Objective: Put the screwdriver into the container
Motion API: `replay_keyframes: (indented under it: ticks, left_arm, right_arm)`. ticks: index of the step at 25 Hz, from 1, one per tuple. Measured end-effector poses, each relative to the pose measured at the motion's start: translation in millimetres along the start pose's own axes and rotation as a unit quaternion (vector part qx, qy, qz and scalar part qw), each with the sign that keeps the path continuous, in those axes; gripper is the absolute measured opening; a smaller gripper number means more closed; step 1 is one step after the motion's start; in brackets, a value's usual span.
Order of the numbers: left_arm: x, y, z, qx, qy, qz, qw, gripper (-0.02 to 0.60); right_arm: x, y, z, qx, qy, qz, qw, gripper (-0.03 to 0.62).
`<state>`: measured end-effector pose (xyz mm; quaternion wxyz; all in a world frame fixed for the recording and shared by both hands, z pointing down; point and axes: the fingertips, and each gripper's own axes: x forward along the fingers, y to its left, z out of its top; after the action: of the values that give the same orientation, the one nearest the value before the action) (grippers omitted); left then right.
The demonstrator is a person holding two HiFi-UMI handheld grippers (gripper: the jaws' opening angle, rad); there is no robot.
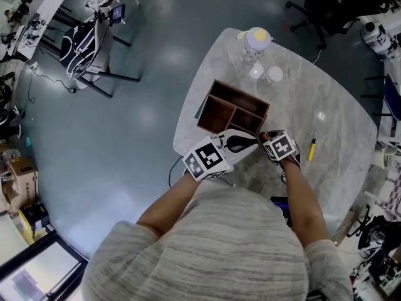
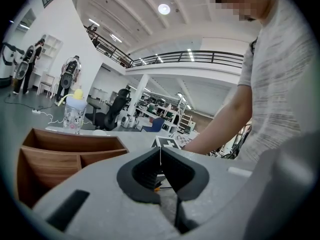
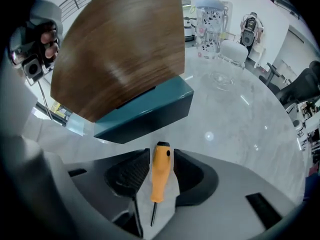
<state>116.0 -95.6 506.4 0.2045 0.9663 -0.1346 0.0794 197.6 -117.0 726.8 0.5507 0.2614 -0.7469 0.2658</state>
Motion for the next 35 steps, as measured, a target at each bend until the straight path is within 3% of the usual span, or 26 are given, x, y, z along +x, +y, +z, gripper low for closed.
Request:
replay_keyframes:
  ticks: [20,35]
  left_arm:
    - [-10,-1,-16,-0.014,0.017,0.018,0.9996,0.015]
    - [-21,-7,-13,-0.002,0.017,0.013,0.9998,0.015]
  right_arm:
    - [17,1,-14,-0.012,0.048,-0.009,0.999,0.118]
    - [-14,7,-1,0.010,-0.009,-0.021,1.000,0.112]
